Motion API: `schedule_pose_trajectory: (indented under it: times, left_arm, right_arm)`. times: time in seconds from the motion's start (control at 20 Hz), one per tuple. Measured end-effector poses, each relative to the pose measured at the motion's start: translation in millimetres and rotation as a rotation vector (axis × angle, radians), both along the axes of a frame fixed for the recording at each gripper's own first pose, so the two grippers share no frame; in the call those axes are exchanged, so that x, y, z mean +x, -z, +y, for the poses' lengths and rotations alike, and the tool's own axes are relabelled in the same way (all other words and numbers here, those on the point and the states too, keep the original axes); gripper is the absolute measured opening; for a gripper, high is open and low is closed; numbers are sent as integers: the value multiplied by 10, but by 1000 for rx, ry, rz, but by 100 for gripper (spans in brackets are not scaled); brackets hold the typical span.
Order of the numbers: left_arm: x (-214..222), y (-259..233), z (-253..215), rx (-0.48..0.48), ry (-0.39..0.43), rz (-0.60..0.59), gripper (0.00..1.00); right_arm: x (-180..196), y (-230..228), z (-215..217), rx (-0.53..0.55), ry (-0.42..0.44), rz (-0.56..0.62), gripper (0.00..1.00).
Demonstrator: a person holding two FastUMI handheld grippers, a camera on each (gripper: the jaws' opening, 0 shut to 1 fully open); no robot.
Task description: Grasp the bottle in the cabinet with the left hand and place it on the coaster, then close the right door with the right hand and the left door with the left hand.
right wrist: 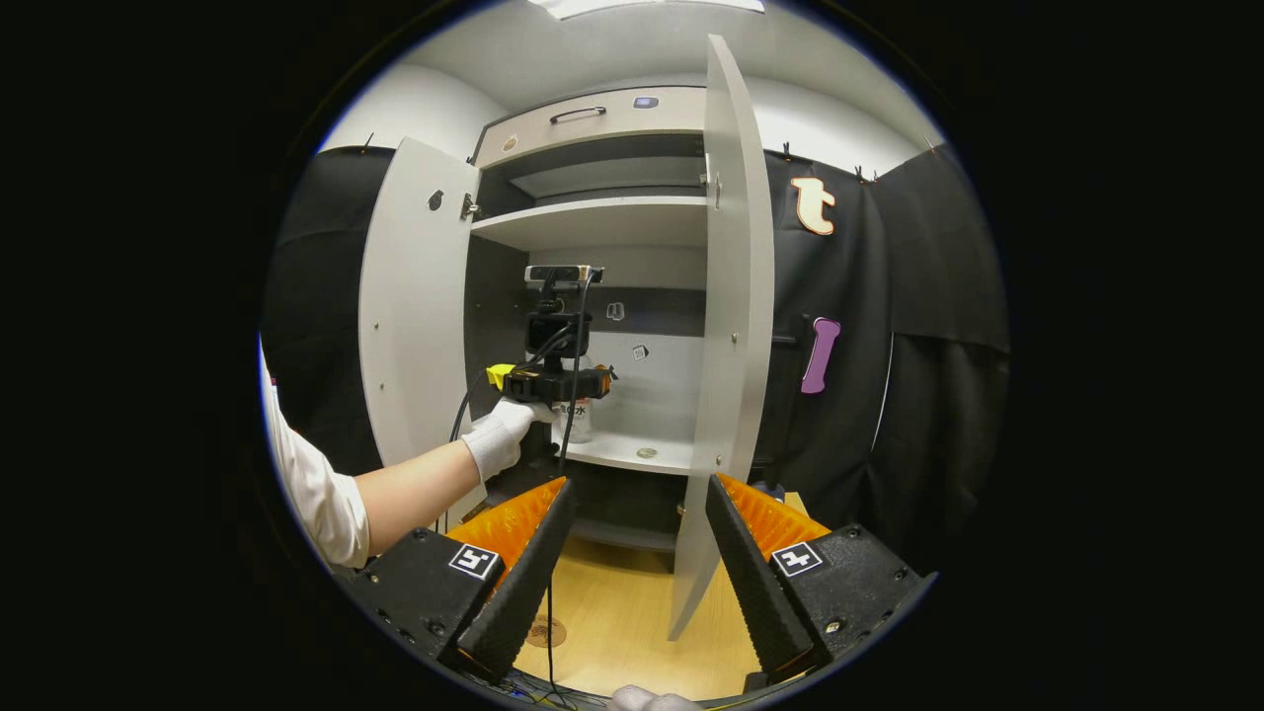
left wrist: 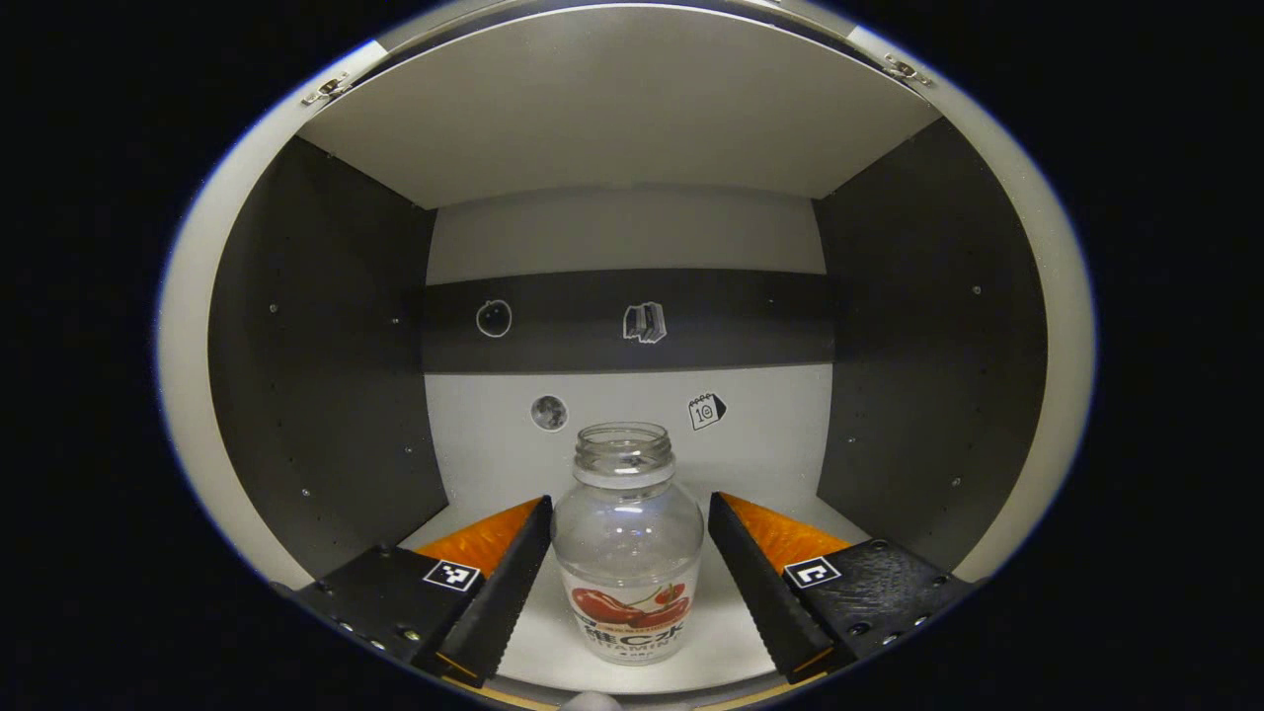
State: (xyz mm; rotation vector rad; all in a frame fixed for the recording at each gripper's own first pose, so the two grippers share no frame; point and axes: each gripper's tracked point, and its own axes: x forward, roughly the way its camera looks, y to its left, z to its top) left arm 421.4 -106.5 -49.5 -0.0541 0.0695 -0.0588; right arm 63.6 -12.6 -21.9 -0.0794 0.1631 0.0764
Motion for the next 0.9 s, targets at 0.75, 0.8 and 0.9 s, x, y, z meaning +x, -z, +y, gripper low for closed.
schedule_pose_trajectory:
  times: [0.75, 0.8, 0.9]
  left_arm:
    - [-1011, -478, 142, 5, 1, -84, 78]
    - [-1162, -494, 133, 10, 11, -97, 78]
    - [-1487, -503, 95, 18, 36, -120, 75]
  right_arm:
    - [-138, -35, -99, 80, 11, -27, 83]
    - [-161, -29, -110, 86, 14, -28, 83]
    - [-217, 1, -154, 86, 26, -30, 83]
